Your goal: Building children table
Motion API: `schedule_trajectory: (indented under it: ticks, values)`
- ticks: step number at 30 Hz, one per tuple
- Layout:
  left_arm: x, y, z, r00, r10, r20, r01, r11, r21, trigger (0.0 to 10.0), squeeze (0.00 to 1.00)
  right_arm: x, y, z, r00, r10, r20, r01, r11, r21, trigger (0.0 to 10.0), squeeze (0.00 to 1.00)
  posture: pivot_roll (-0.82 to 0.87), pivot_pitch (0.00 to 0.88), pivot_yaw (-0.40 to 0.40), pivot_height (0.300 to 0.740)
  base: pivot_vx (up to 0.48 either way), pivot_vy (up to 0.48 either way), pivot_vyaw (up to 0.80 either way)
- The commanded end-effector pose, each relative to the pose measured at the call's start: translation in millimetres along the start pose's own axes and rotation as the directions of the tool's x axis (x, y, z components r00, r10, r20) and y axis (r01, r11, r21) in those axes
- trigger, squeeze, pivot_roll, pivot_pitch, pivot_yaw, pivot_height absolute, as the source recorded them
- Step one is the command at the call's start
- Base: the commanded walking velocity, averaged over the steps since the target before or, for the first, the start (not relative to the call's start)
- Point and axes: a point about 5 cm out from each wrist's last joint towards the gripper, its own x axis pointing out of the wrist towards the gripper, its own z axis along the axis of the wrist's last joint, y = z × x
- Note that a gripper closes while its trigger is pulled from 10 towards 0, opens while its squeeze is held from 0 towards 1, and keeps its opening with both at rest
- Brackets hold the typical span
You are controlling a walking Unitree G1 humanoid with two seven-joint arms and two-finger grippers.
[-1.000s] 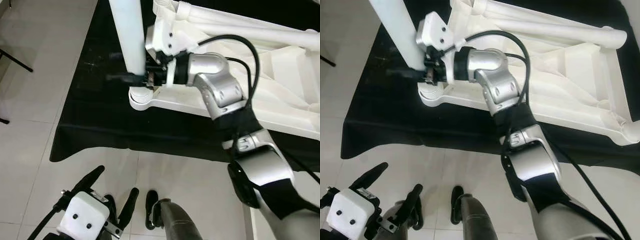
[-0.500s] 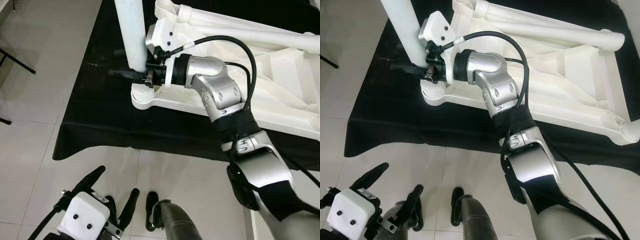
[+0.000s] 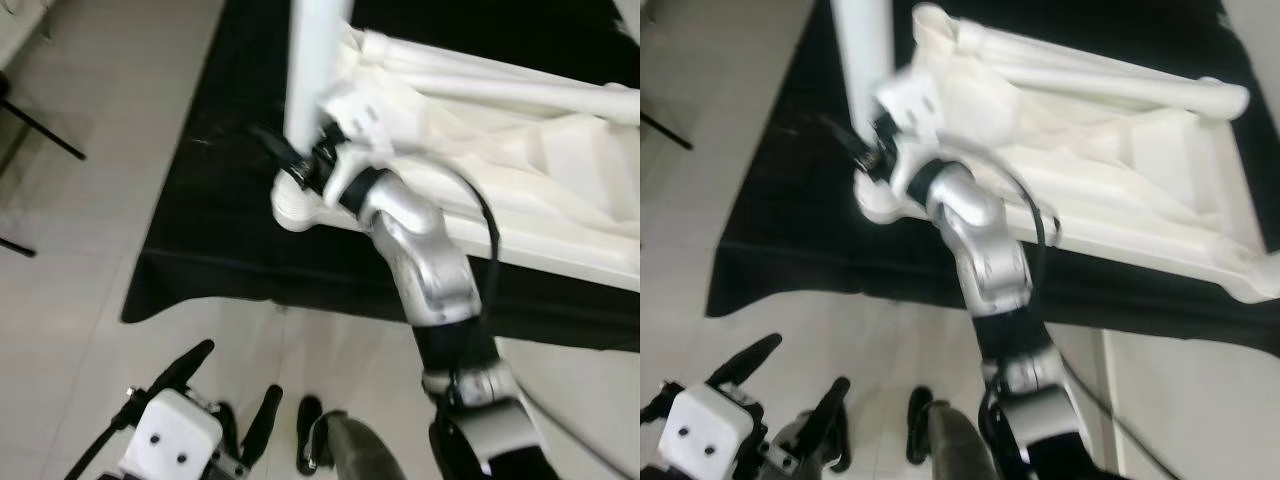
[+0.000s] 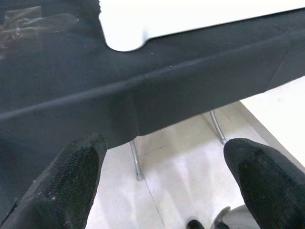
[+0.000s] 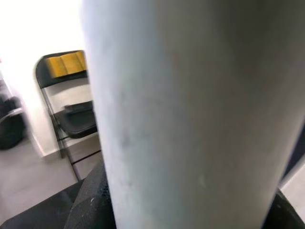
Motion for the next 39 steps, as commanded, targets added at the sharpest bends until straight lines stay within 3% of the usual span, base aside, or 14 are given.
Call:
schedule_trajectory:
  ticks: [1,2,4,7,9,13,15,27,30,32,35,37,38,39]
  values:
    - [-1.5,-2.2,-3,1.0,-0.014,-0.024,0.014,1.0,-0.018,10.0,0.0,-37.4,10.4,-79,0.927,-0.09,-0.365,0.135,0.986,0.099,10.0,0.0,-0.16,0.475,-0.162,0.74,0.0,0.0,0.0]
    - [-0.9,-1.6,-4,1.0,-0.016,-0.024,0.015,1.0,-0.016,10.0,0.0,-44.7,20.4,-78,0.926,-0.142,-0.351,0.173,0.983,0.06,10.0,0.0,-0.16,0.473,-0.156,0.74,0.0,0.0,0.0]
    - [-0.9,-1.6,-4,1.0,-0.016,-0.024,0.015,1.0,-0.016,10.0,0.0,-44.7,20.4,-78,0.926,-0.142,-0.351,0.173,0.983,0.06,10.0,0.0,-0.16,0.473,-0.156,0.74,0.0,0.0,0.0]
    - [0.9,0.0,-5,1.0,-0.018,-0.025,0.018,1.0,-0.012,10.0,0.0,-42.1,37.0,-76,0.926,-0.183,-0.329,0.201,0.979,0.019,10.0,0.0,-0.16,0.462,-0.146,0.74,0.0,0.0,0.0]
    - [0.9,0.0,-5,1.0,-0.018,-0.025,0.018,1.0,-0.012,10.0,0.0,-42.1,37.0,-76,0.926,-0.183,-0.329,0.201,0.979,0.019,10.0,0.0,-0.16,0.462,-0.146,0.74,0.0,0.0,0.0]
    - [3.2,1.9,-8,1.0,-0.013,-0.026,0.013,1.0,-0.001,10.0,0.0,-23.3,44.0,-68,0.932,-0.218,-0.29,0.229,0.973,0.006,10.0,0.0,-0.15,0.448,-0.147,0.74,0.0,0.0,0.0]
    - [3.5,2.6,-8,1.0,-0.008,-0.026,0.008,1.0,0.003,10.0,0.0,-21.6,44.5,-67,0.93,-0.228,-0.288,0.241,0.97,0.01,10.0,0.0,-0.15,0.448,-0.147,0.74,0.0,0.0,0.0]
    - [7.1,8.2,-11,1.0,0.003,-0.023,-0.002,1.0,0.017,10.0,0.0,-35.4,54.4,-73,0.897,-0.278,-0.344,0.298,0.954,0.005,10.0,0.0,-0.15,0.423,-0.132,0.74,0.0,0.0,0.0]
    - [14.2,20.6,-7,0.998,0.059,0.004,-0.059,0.996,0.071,10.0,0.0,-33.3,52.2,-74,0.897,-0.278,-0.345,0.292,0.956,-0.01,10.0,0.0,-0.16,0.4,-0.133,0.74,0.0,0.0,0.0]
    - [27.5,39.3,3,0.99,0.124,0.068,-0.131,0.985,0.113,10.0,0.0,-28.8,49.1,-75,0.898,-0.274,-0.344,0.283,0.959,-0.024,10.0,0.0,-0.15,0.383,-0.141,0.74,0.0,0.0,0.0]
    - [38.4,49.9,15,0.983,0.122,0.135,-0.141,0.98,0.14,10.0,0.0,-25.7,47.7,-76,0.9,-0.269,-0.343,0.276,0.961,-0.029,10.0,0.0,-0.16,0.369,-0.145,0.74,0.0,0.0,0.0]
    - [64.2,71.6,54,0.948,0.072,0.309,-0.138,0.971,0.196,10.0,0.0,-16.9,43.4,-75,0.906,-0.254,-0.338,0.255,0.966,-0.042,10.0,0.0,-0.15,0.339,-0.151,0.74,0.0,0.0,0.0]
    - [64.2,71.6,54,0.948,0.072,0.309,-0.138,0.971,0.196,10.0,0.0,-16.9,43.4,-75,0.906,-0.254,-0.338,0.255,0.966,-0.042,10.0,0.0,-0.15,0.339,-0.151,0.74,0.0,0.0,0.0]
    - [72.9,78.2,70,0.929,0.042,0.367,-0.131,0.966,0.221,10.0,0.0,-13.1,41.5,-76,0.909,-0.249,-0.336,0.248,0.968,-0.047,10.0,0.0,-0.15,0.329,-0.15,0.74,0.0,0.0,0.0]
